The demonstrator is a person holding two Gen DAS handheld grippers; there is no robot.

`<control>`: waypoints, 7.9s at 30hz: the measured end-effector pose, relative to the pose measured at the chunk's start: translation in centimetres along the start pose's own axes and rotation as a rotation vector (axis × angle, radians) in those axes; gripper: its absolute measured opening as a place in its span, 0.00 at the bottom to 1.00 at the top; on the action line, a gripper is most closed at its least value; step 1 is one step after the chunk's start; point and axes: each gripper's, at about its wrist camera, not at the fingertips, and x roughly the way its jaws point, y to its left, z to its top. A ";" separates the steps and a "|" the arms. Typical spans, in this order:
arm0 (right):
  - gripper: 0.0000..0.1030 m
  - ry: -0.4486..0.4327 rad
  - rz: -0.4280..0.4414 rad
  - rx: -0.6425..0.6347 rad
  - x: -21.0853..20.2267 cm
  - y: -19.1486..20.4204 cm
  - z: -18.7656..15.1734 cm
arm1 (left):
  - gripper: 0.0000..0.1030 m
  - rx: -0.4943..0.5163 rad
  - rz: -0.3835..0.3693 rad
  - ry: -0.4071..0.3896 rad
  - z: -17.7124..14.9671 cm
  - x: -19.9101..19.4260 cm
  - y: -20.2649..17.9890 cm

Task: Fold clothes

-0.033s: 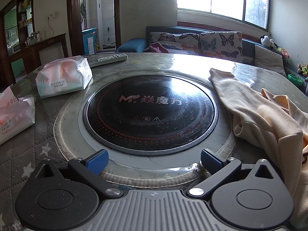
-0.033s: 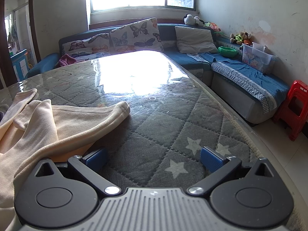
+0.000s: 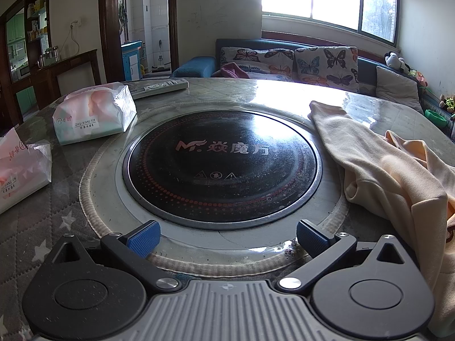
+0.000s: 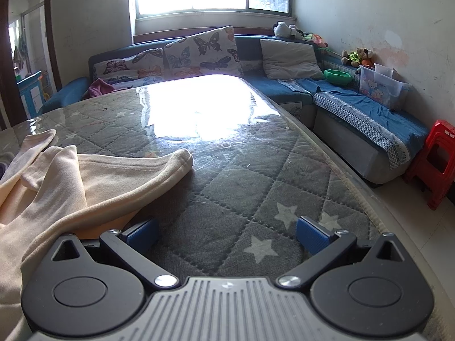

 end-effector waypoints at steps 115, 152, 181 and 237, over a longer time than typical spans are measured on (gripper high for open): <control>1.00 -0.025 0.387 -0.223 -13.7 5.9 -5.3 | 1.00 0.248 -0.178 0.099 -2.5 -8.9 -10.2; 1.00 -0.021 0.403 -0.254 -12.1 7.0 -3.0 | 1.00 0.258 -0.176 0.119 -0.8 -7.1 -10.0; 0.63 0.050 0.461 -0.244 1.1 10.6 8.2 | 1.00 0.184 -0.257 0.014 5.9 -3.6 -9.5; 0.10 0.012 0.133 0.027 -3.8 -9.8 -0.7 | 0.10 0.295 -0.290 0.050 6.7 2.0 -12.4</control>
